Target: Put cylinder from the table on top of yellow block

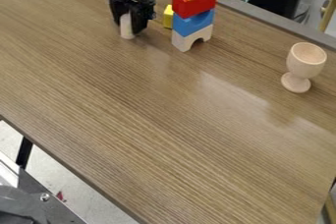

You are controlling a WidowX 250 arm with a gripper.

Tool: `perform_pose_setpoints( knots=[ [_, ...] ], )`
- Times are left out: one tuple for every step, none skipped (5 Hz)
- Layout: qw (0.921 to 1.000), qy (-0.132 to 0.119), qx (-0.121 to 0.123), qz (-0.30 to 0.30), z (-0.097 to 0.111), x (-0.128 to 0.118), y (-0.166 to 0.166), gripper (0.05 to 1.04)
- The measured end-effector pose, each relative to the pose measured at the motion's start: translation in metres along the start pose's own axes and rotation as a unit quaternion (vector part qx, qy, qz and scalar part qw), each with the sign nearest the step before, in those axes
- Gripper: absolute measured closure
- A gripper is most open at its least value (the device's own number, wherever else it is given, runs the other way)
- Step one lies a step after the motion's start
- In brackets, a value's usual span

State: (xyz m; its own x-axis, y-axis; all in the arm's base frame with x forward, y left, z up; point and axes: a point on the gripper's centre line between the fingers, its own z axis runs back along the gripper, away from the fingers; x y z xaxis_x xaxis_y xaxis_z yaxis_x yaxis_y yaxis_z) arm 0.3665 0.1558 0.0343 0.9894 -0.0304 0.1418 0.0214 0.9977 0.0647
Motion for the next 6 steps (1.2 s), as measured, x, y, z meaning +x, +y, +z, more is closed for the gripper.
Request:
perform_pose_setpoints(
  knots=[
    [1.0, 0.002, 0.001, 0.008, 0.001, 0.0, -0.001, 0.536],
    [0.9996, 0.009, 0.007, 0.024, 0.017, -0.001, 0.001, 0.536],
    [0.9958, -0.039, 0.07, 0.045, 0.076, 0.01, 0.008, 0.536],
    [0.991, -0.067, 0.1, 0.059, 0.113, 0.012, 0.006, 0.536],
    [0.9876, -0.099, 0.103, 0.065, 0.144, 0.017, 0.002, 0.536],
    [0.9885, -0.119, 0.081, 0.049, 0.161, 0.03, -0.015, 0.536]
  ],
)
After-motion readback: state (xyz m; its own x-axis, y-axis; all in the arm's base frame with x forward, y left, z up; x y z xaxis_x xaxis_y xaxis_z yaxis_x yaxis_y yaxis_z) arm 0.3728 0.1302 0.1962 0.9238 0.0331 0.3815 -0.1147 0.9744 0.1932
